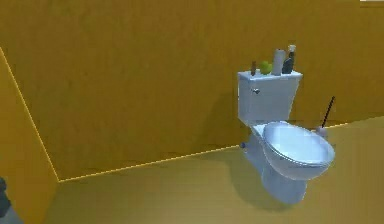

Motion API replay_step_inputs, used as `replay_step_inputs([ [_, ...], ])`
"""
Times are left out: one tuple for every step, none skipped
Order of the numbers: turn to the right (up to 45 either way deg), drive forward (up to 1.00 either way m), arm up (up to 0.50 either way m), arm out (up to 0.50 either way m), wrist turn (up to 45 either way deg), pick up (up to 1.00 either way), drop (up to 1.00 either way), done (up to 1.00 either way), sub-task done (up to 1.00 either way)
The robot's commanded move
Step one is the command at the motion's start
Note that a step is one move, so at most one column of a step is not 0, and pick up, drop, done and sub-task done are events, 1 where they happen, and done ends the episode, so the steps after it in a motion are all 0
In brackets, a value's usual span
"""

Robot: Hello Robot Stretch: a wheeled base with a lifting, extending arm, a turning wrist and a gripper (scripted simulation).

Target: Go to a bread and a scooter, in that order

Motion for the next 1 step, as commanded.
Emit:
replay_step_inputs([
  [-12.0,0.0,0.0,0.0,0.0,0.0,0.0,0.0,0.0],
])
